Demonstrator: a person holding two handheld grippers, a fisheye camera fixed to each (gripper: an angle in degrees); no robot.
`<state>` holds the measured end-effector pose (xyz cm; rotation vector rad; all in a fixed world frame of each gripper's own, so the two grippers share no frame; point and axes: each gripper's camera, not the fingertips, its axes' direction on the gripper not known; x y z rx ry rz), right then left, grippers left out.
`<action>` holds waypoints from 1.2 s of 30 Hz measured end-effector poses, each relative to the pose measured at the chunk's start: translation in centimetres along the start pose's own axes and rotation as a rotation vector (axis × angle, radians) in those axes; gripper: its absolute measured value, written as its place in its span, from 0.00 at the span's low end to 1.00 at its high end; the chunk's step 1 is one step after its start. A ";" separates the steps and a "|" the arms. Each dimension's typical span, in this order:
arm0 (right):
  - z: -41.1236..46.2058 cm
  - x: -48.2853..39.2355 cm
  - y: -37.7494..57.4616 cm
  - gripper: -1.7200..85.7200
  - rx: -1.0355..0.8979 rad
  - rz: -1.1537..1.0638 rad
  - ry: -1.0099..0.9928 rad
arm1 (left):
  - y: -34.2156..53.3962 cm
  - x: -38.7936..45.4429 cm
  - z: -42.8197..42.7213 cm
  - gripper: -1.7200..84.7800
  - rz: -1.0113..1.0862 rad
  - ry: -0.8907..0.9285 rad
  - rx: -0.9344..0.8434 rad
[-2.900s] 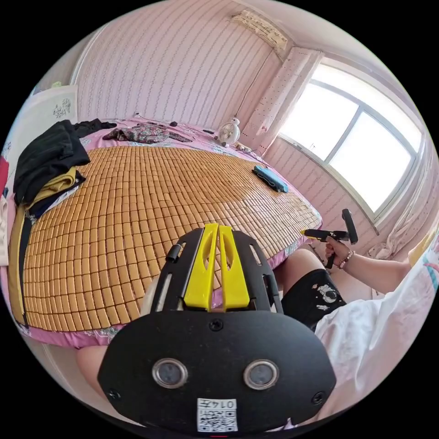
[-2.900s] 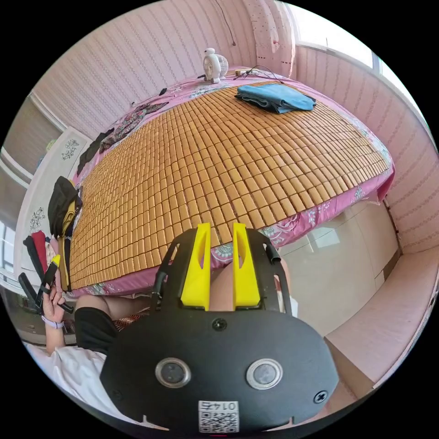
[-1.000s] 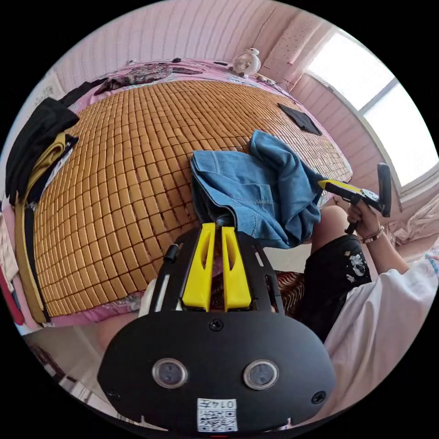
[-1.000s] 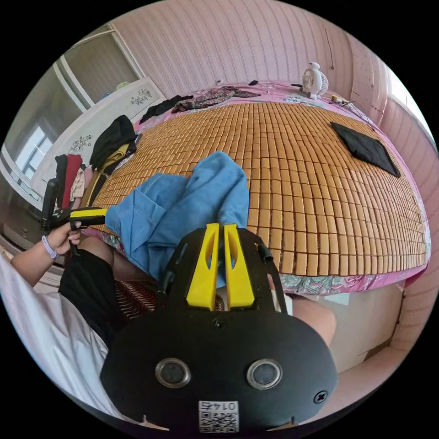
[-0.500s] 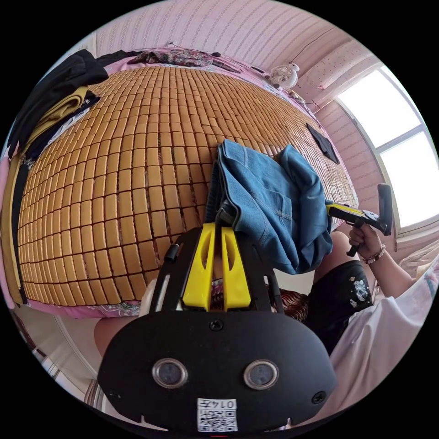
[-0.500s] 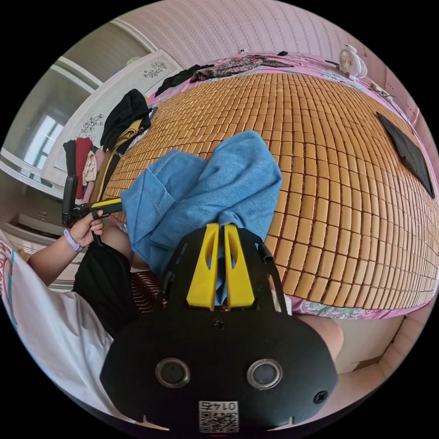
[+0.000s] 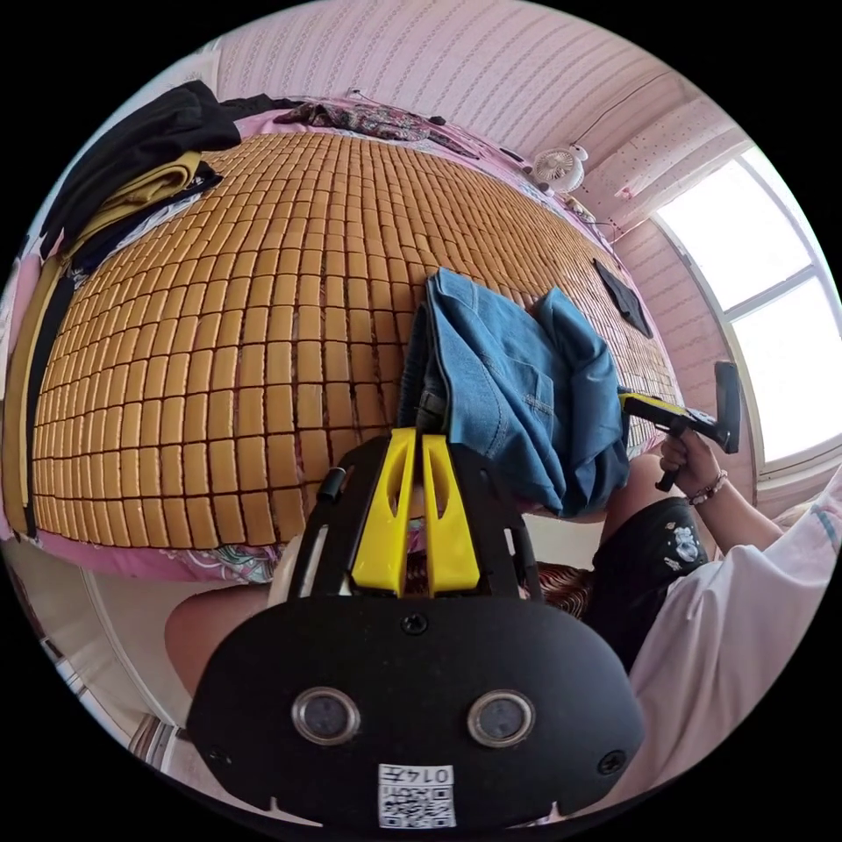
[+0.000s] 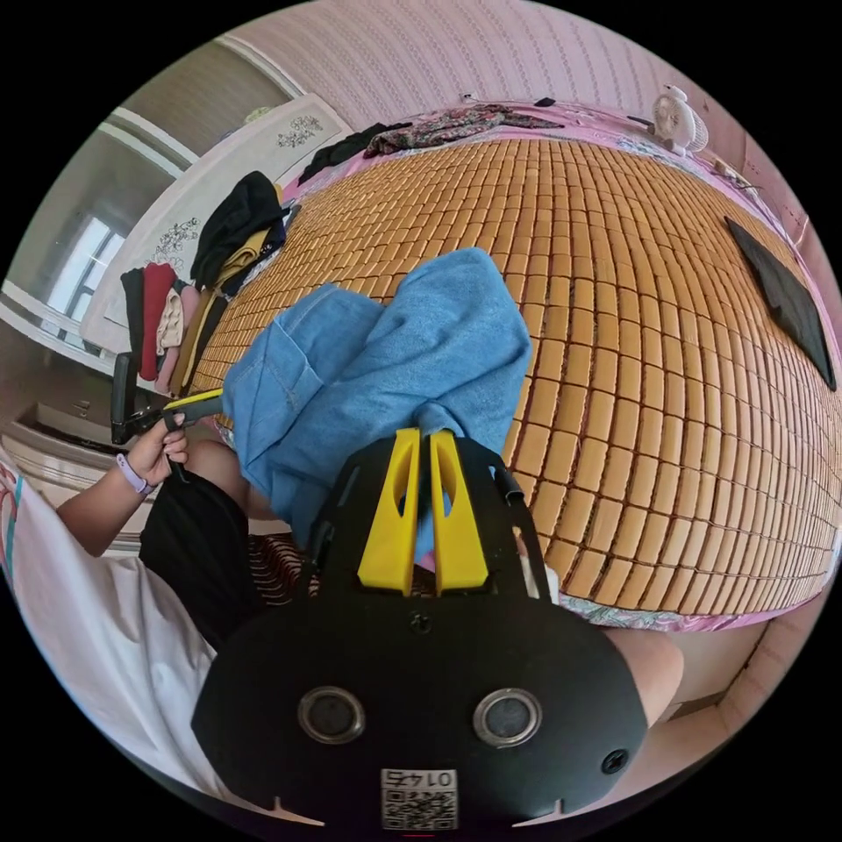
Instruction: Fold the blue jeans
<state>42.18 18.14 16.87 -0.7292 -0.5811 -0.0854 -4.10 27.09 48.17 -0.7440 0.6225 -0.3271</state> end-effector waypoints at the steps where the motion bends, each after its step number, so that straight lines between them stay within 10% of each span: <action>1: -1.6 0.1 0.4 0.03 0.082 0.012 0.023 | 0.8 0.1 -0.9 0.01 0.005 0.001 0.003; 6: -8.6 2.8 3.1 0.04 0.354 0.148 0.090 | 3.7 1.0 -4.4 0.01 0.039 0.002 0.034; 11: -9.4 7.6 4.6 0.10 0.173 0.425 0.160 | 5.4 1.5 -7.6 0.01 0.048 0.067 0.085; 21: 1.7 -10.8 -1.6 0.20 -0.121 -0.349 -0.169 | 6.3 1.9 -11.8 0.01 0.062 0.072 0.126; 25: 5.0 -9.9 -3.3 0.12 -0.314 -0.315 -0.241 | 6.3 1.9 -12.5 0.01 0.084 0.014 0.065; 36: -7.3 2.6 -4.2 0.03 0.099 0.032 -0.573 | 5.9 -0.8 -16.2 0.01 0.019 0.047 0.081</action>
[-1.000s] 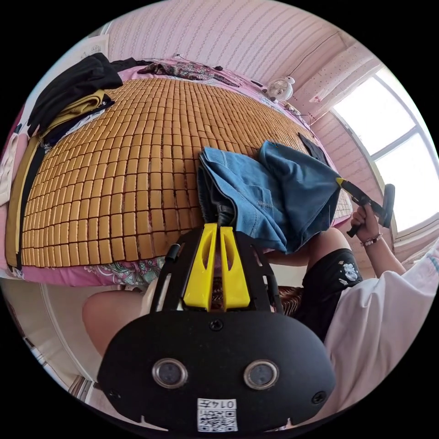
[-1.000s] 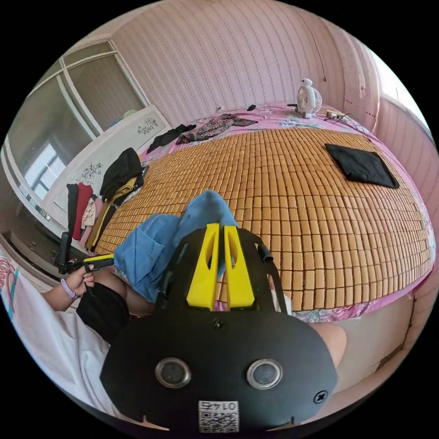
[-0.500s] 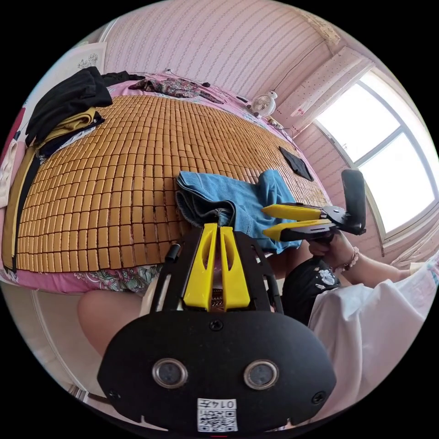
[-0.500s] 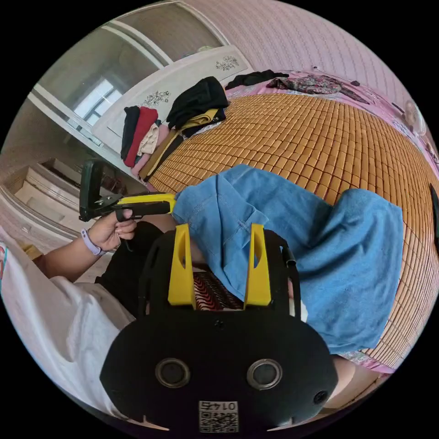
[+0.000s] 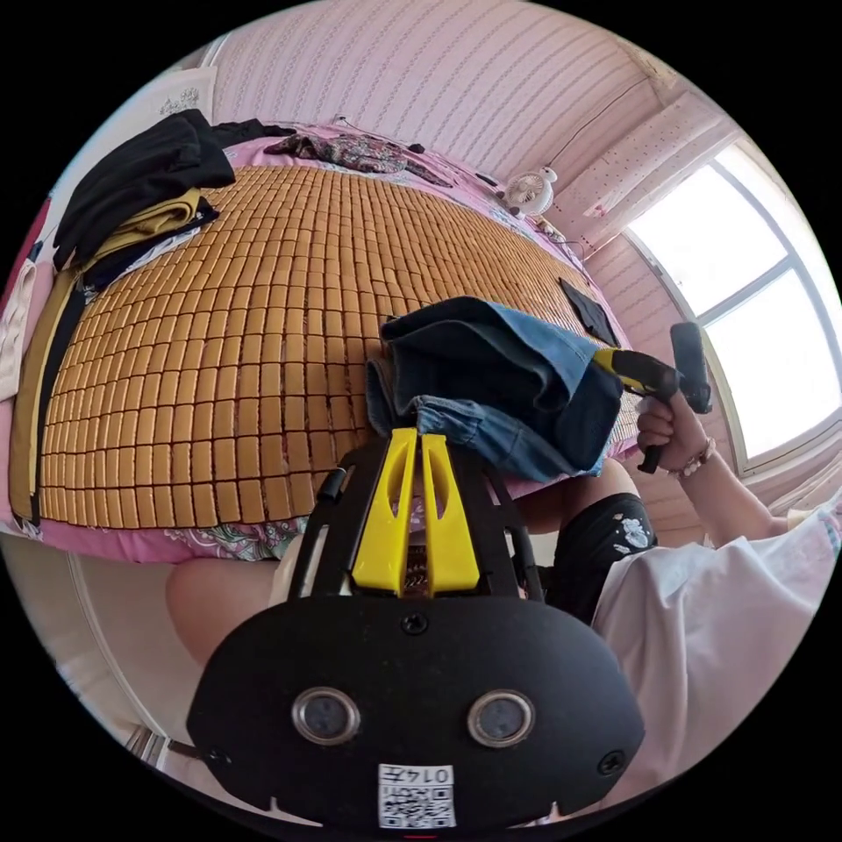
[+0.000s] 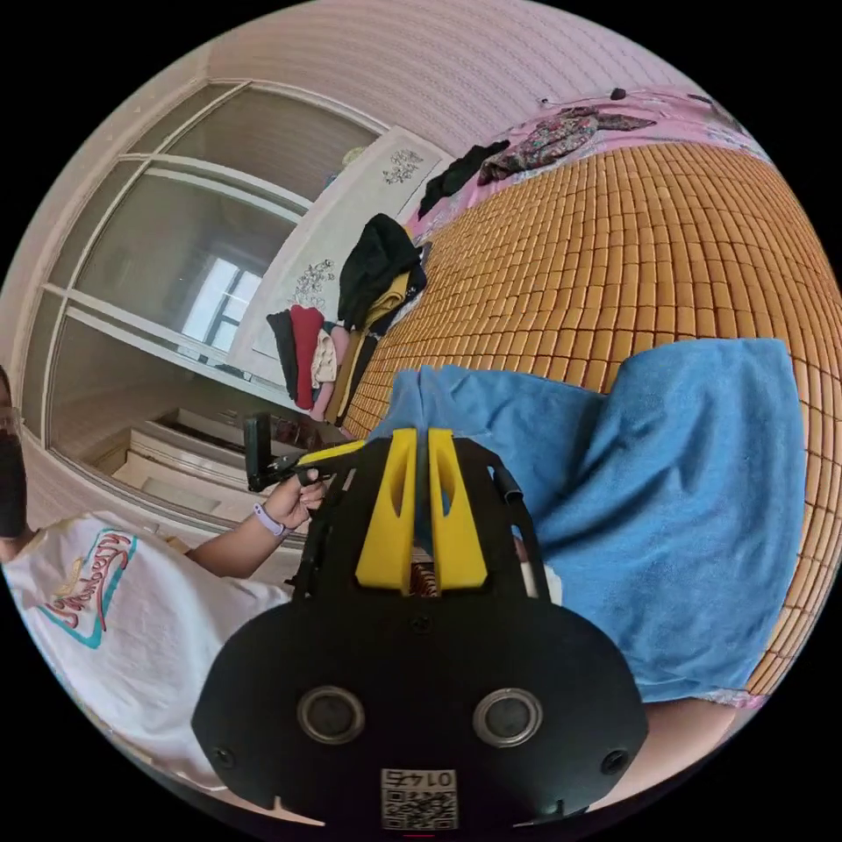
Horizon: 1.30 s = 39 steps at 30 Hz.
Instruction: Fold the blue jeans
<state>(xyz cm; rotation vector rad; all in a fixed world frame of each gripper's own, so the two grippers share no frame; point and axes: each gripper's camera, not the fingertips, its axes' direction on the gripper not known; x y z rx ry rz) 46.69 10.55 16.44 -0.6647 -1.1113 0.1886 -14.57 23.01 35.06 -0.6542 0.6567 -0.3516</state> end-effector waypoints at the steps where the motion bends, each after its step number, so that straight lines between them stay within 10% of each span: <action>1: -3.4 0.2 -0.1 0.03 0.103 0.004 -0.002 | -0.3 -0.2 -0.8 0.01 0.008 -0.014 0.015; 9: -25.9 -0.4 5.2 0.04 0.699 -0.022 0.340 | -1.3 -4.9 -9.9 0.01 -0.133 -0.310 0.198; 15: -28.5 5.5 9.5 0.06 0.510 0.388 0.841 | -0.4 -11.1 -11.6 0.07 -0.356 -0.385 0.040; 25: -18.5 9.4 1.7 0.10 0.223 0.366 0.786 | -4.7 -12.3 -15.1 0.08 -0.430 -0.380 0.218; 39: -15.5 12.4 -3.3 0.04 0.112 0.419 0.966 | -12.7 -16.0 -7.2 0.08 -0.614 -0.414 -0.093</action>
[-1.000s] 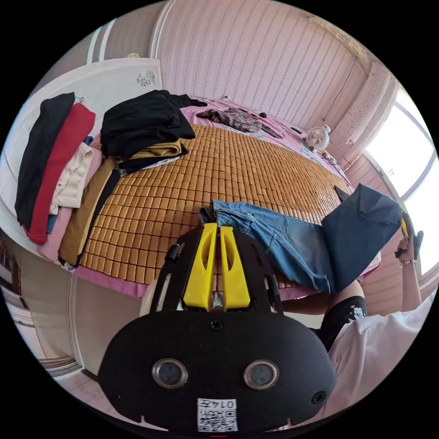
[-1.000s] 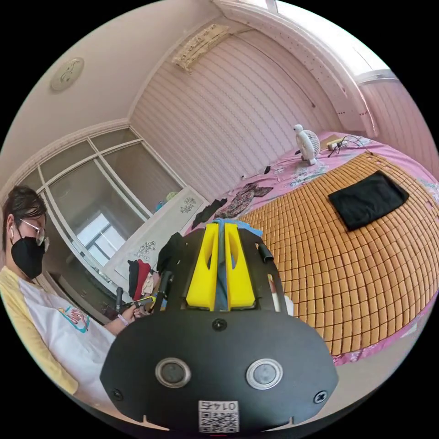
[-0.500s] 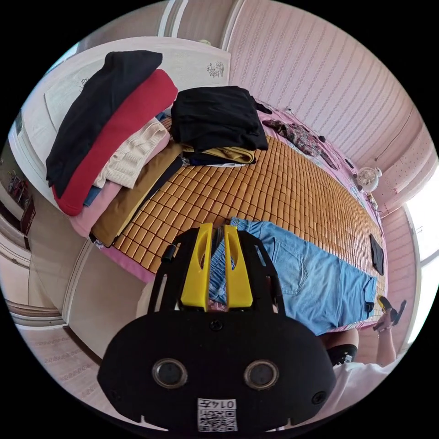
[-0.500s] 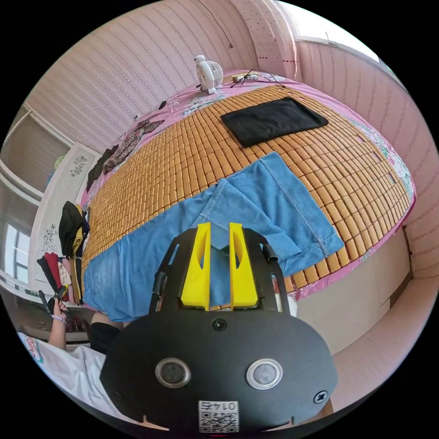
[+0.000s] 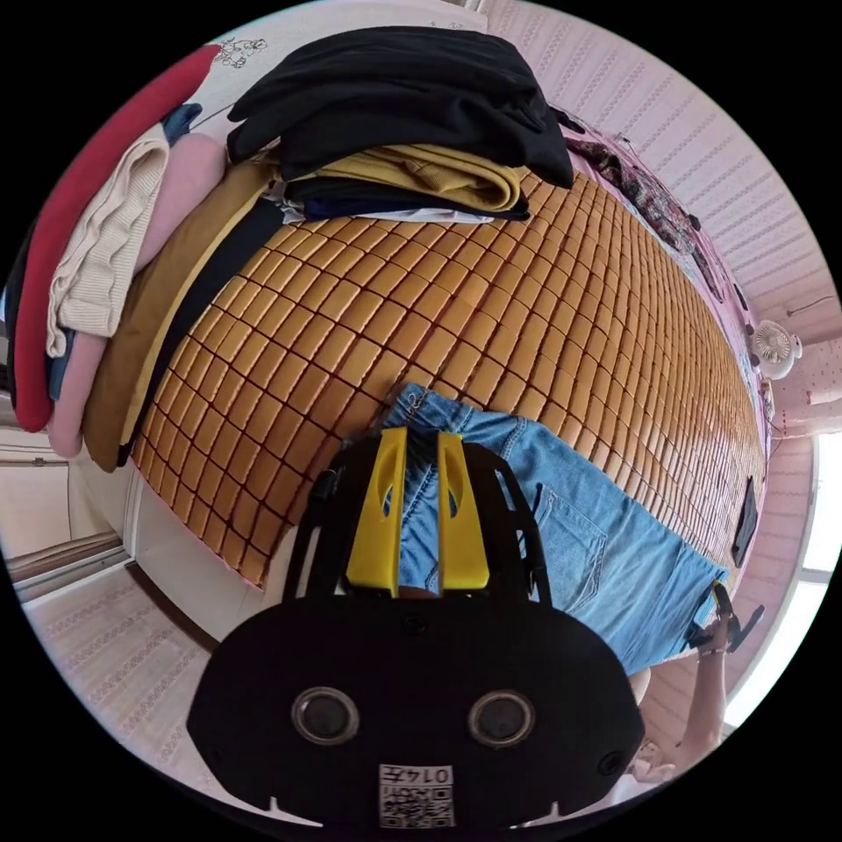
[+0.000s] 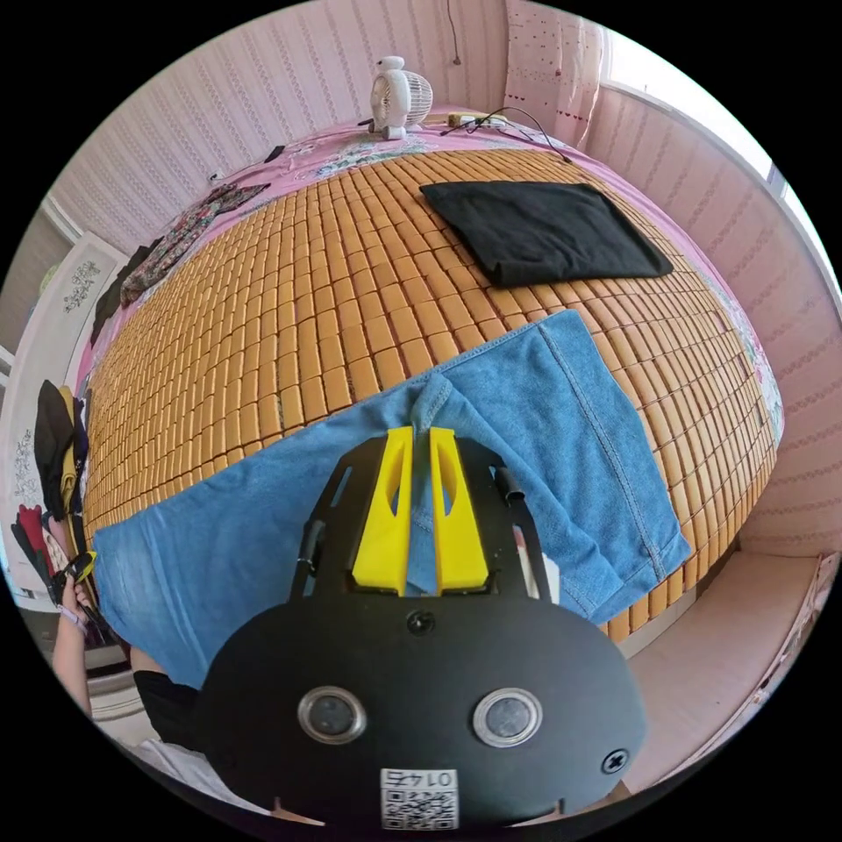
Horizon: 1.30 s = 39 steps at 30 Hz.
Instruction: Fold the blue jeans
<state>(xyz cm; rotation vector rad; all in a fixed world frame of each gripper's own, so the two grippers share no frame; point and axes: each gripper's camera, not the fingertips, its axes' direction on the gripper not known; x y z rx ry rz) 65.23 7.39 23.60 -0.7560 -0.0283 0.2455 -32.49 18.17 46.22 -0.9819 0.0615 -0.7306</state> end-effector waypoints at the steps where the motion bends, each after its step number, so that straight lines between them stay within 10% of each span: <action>1: -0.2 0.4 -0.2 0.03 -0.024 -0.001 -0.025 | -0.8 0.2 0.0 0.07 0.026 -0.003 -0.022; 20: -24.0 8.5 9.8 0.02 0.682 -0.039 -0.433 | 0.0 -3.7 -16.8 0.01 0.243 0.418 0.432; 31: -14.0 11.1 26.2 0.04 0.155 0.027 -0.285 | 14.8 -20.9 -8.9 0.01 -0.233 0.583 0.216; 39: -13.5 9.2 22.3 0.03 0.194 0.082 -0.126 | 12.6 -18.4 -9.6 0.01 -0.184 0.430 0.256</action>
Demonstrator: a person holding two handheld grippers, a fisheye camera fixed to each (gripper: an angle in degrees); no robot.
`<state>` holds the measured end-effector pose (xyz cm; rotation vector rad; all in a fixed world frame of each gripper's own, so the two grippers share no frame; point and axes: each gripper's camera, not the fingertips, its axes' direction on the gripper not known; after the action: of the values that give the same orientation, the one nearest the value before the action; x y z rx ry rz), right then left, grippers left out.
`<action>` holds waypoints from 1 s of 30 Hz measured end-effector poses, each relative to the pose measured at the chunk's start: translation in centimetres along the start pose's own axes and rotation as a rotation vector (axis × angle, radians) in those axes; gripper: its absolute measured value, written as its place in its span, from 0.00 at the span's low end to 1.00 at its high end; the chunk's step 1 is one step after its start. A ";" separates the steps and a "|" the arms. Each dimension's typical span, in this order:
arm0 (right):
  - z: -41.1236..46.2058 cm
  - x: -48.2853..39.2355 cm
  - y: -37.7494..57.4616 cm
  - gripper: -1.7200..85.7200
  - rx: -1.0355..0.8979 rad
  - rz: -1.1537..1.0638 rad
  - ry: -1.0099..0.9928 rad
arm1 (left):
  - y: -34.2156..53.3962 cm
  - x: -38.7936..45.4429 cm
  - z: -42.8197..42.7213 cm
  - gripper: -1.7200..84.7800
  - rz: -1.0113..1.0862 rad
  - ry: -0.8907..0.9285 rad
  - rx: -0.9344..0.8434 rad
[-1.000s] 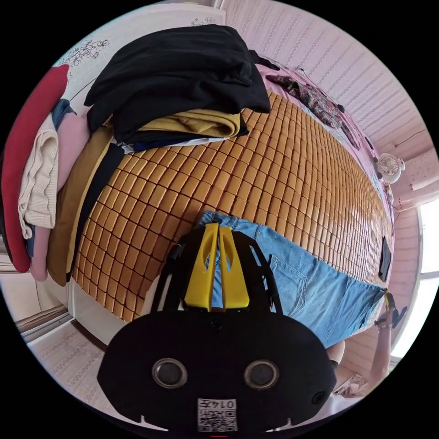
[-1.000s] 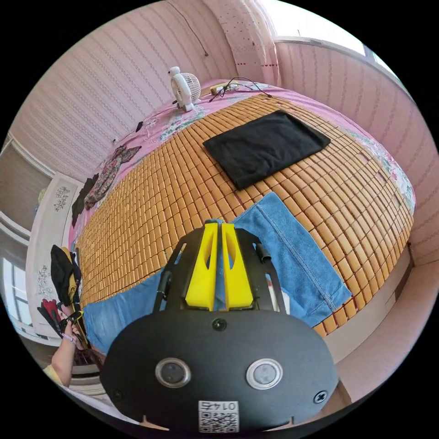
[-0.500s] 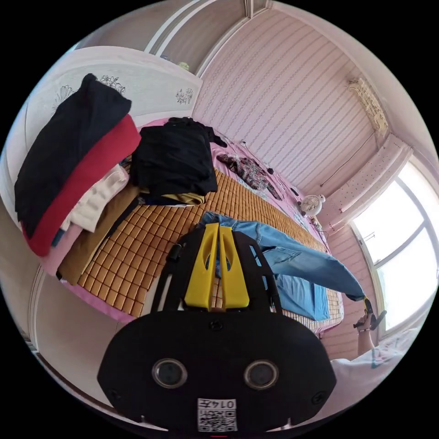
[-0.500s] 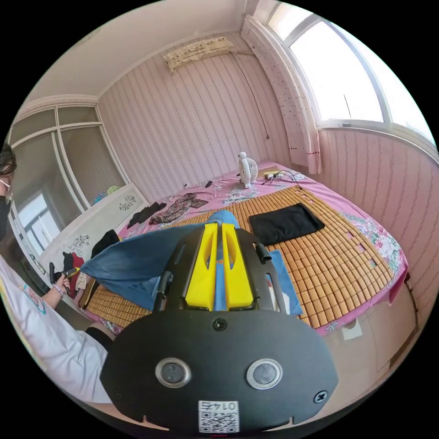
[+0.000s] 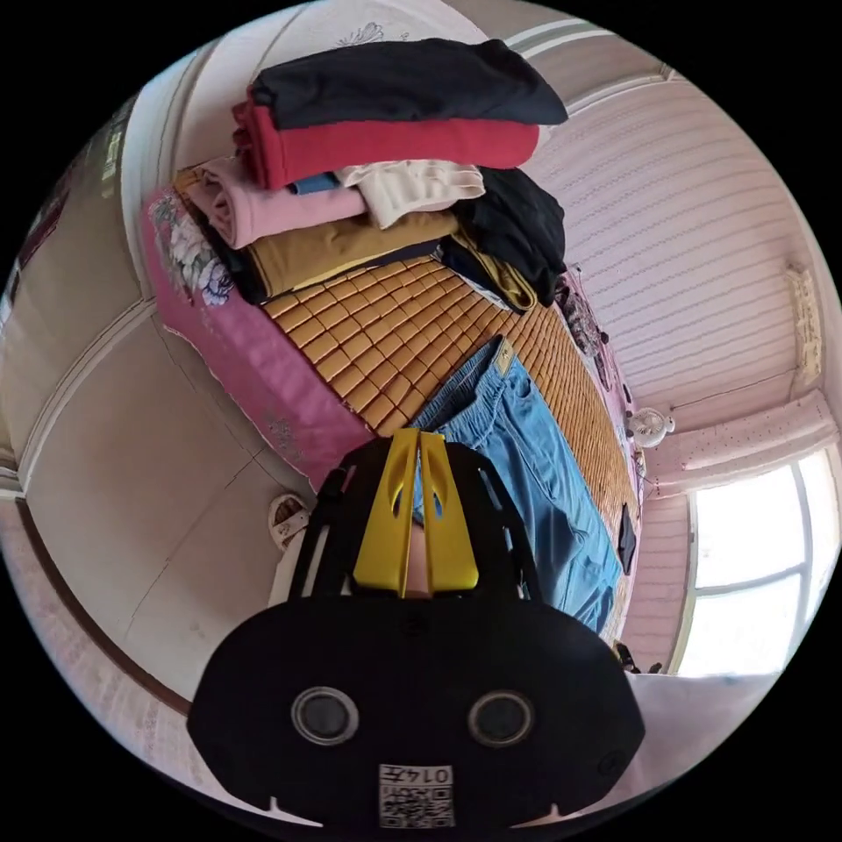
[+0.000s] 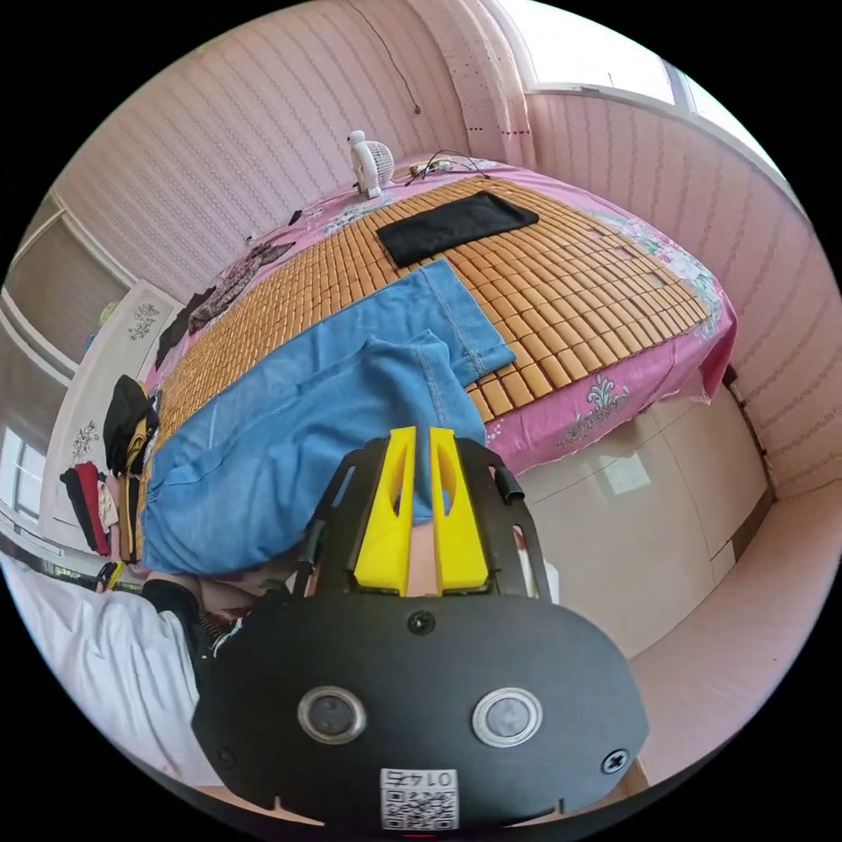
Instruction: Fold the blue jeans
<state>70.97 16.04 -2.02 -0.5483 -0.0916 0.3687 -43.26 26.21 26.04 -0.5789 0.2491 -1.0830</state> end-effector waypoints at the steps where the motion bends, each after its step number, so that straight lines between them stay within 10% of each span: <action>1: 0.4 -0.8 -1.2 0.03 0.026 0.001 0.029 | -1.0 1.8 1.2 0.01 0.057 -0.002 -0.018; 14: 13.3 -11.1 -13.7 0.08 -0.060 -0.098 0.236 | -7.4 21.3 23.3 0.01 0.560 -0.398 -0.175; 30: 21.5 -19.9 -19.3 0.01 -0.060 -0.568 0.249 | -12.2 19.0 27.0 0.01 0.393 -0.583 -0.085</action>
<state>54.66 4.08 26.62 -0.5978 -0.0150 -0.2564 -31.26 13.90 56.81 -0.8546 -0.1011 -0.4944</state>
